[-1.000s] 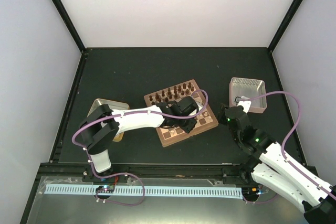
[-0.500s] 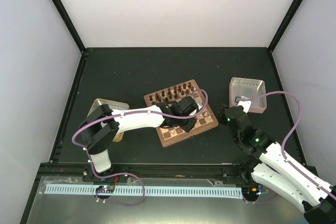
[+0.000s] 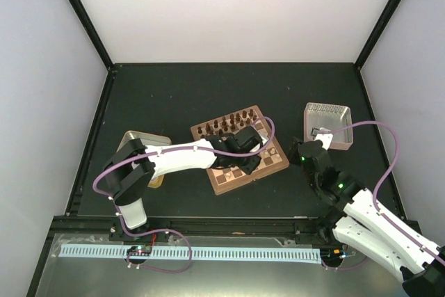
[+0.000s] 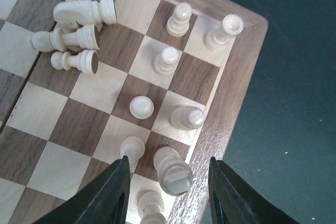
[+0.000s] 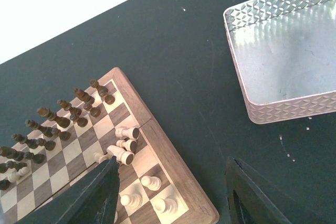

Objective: Set up the chess pieces on the board
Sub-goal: Place the chess piece on the chessboard, then pick up the chess piece from the chessboard.

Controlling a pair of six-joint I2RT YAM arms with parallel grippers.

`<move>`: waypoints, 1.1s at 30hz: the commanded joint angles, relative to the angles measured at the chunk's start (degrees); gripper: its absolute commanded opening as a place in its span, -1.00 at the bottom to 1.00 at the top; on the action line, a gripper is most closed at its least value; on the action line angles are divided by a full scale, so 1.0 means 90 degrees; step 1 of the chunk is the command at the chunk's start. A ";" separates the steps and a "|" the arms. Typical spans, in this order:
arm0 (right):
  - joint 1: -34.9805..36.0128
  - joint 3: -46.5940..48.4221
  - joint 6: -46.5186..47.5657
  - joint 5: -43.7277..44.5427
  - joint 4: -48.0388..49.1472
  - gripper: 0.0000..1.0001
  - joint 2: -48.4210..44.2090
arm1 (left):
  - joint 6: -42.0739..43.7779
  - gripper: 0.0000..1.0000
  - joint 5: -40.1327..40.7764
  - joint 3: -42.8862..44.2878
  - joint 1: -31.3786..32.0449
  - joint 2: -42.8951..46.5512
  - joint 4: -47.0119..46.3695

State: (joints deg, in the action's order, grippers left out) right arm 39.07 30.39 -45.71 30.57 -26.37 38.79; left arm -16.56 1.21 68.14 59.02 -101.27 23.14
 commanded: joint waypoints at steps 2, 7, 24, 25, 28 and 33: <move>-0.0040 0.0137 0.0088 -0.0094 -0.0006 0.13 -0.0081 | -0.0012 -0.13 -0.0084 0.0249 -0.0117 0.0723 0.0067; -0.0035 0.0689 0.0734 -0.1132 0.0251 0.14 0.0799 | -0.0201 -0.09 0.0466 -0.0268 -0.0469 0.2019 -0.0298; -0.0031 0.3288 0.2255 -0.2773 -0.0300 -0.35 0.5643 | -0.1025 0.16 0.1625 -0.3161 -0.2096 0.5962 -0.1161; -0.0030 0.3367 0.2257 -0.2753 -0.0361 -0.35 0.5748 | -0.1042 0.16 0.1551 -0.3225 -0.2168 0.5998 -0.1151; -0.0031 0.3533 0.2295 -0.2797 -0.0509 -0.39 0.6012 | -0.1062 0.16 0.1363 -0.3361 -0.2301 0.6028 -0.1138; -0.0025 0.3694 0.2323 -0.2857 -0.0676 -0.64 0.6456 | -0.1076 0.13 0.1126 -0.3459 -0.2439 0.5970 -0.1176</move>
State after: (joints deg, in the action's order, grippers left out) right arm 38.87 61.76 -25.67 5.45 -30.09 94.61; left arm -25.36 13.82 37.34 38.06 -47.64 14.46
